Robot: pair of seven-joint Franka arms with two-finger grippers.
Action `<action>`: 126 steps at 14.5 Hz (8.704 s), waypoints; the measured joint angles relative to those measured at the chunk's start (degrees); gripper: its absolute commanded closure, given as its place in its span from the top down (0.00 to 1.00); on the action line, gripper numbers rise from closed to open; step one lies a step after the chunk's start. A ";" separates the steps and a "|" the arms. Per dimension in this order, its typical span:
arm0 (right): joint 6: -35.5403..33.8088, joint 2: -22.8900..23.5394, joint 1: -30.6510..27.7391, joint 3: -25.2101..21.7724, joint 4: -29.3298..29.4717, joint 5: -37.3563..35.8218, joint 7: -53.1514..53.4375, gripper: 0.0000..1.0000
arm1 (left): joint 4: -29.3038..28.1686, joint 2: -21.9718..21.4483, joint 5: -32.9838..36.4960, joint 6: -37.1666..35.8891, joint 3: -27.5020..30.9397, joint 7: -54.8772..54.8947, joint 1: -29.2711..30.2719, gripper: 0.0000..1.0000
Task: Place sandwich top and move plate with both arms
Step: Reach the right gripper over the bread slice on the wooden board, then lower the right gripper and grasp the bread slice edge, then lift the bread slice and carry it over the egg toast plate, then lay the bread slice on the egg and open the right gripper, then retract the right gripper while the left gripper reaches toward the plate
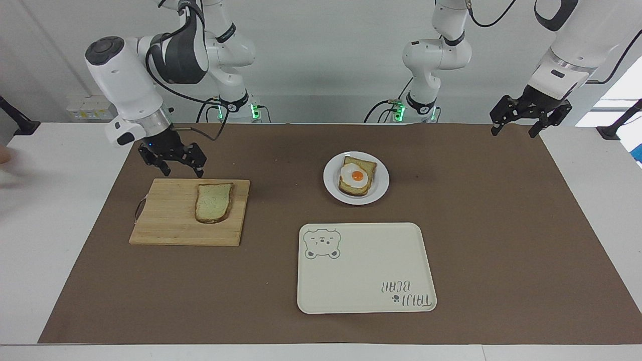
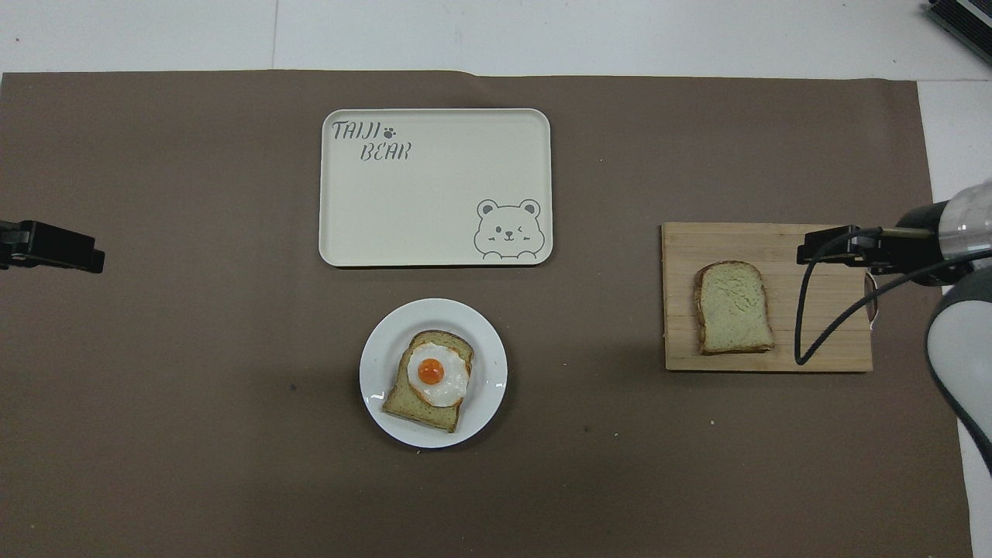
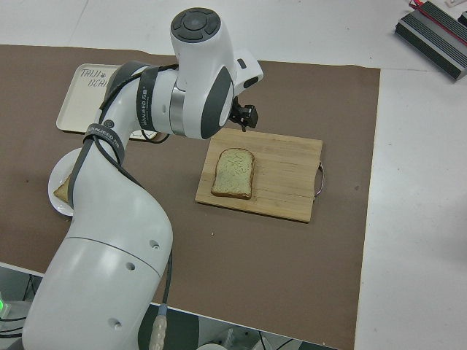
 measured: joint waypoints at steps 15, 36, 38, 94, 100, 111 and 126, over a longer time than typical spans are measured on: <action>8.56 5.46 0.02 -0.05 -2.25 0.01 -1.61 1.00 | 0.00 0.00 0.00 0.00 0.00 0.00 0.00 1.00; 18.02 7.38 -4.38 -0.19 -17.92 6.99 -18.76 0.00 | 0.00 0.00 0.00 0.00 0.00 0.00 0.00 1.00; 18.01 7.13 -4.35 0.13 -17.93 7.71 -18.76 0.00 | 0.00 0.00 0.00 0.00 0.00 0.00 0.00 1.00; 17.52 12.82 35.56 2.05 -4.89 24.65 7.79 0.00 | 0.00 0.00 0.00 0.00 0.00 -0.01 0.00 1.00; 17.52 13.59 36.29 2.05 -5.55 25.22 8.93 0.34 | 0.00 0.00 0.00 0.00 0.00 -0.01 0.00 1.00; 17.75 12.86 30.17 0.21 -4.87 9.83 9.26 1.00 | -2.37 -0.12 -2.42 0.10 0.12 0.03 1.13 1.00; -5.76 -3.01 9.40 -0.08 4.87 -4.76 8.90 1.00 | -33.98 -7.65 -21.17 19.14 -0.79 10.15 2.22 1.00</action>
